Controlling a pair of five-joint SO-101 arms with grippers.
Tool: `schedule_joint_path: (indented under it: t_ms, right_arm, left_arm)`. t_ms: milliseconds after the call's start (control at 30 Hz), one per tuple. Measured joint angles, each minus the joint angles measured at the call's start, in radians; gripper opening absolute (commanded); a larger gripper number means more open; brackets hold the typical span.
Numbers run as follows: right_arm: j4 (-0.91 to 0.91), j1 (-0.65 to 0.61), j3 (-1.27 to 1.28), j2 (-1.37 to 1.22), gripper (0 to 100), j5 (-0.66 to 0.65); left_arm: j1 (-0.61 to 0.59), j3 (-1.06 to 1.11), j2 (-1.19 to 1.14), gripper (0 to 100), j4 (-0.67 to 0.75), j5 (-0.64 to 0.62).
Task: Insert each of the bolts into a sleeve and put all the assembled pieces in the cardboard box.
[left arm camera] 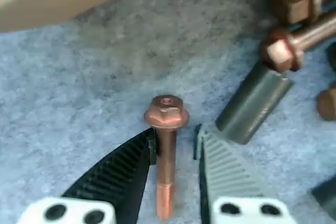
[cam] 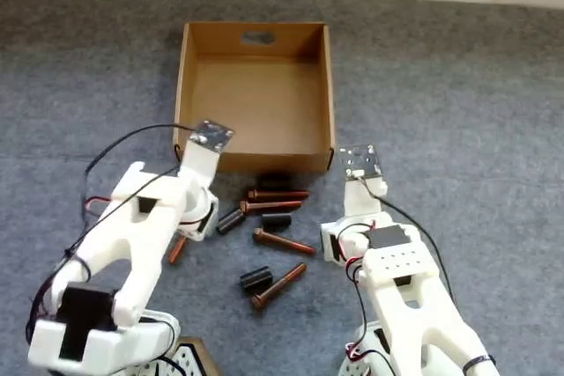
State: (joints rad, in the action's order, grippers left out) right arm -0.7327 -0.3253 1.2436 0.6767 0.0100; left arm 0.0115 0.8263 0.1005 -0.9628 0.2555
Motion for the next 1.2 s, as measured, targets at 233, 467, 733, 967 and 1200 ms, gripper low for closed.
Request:
schedule_joint_path:
  t_ms: [233, 467, 733, 967, 1200]
  right_arm:
    - [0.0, 0.0, 0.0, 0.0, 0.6, 0.0]
    - [0.0, 0.0, 0.0, 0.0, 0.6, 0.0]
    - [0.0, 0.0, 0.0, 0.021, 0.6, 0.003]
    - [0.0, 0.0, 0.132, 0.321, 0.6, 0.006]
    - [0.0, 0.0, 0.201, 0.796, 0.7, 0.006]
  left_arm:
    - [0.014, -0.094, -0.1, 1, -0.054, 0.0]
    - [0.012, -0.084, 0.008, 1, -0.057, 0.002]
    - [0.008, 0.072, 0.477, 1, -0.009, 0.002]
    - [0.008, 0.166, 0.77, 1, 0.08, -0.155]
    - [0.081, 0.158, 0.881, 1, 0.161, -0.198]
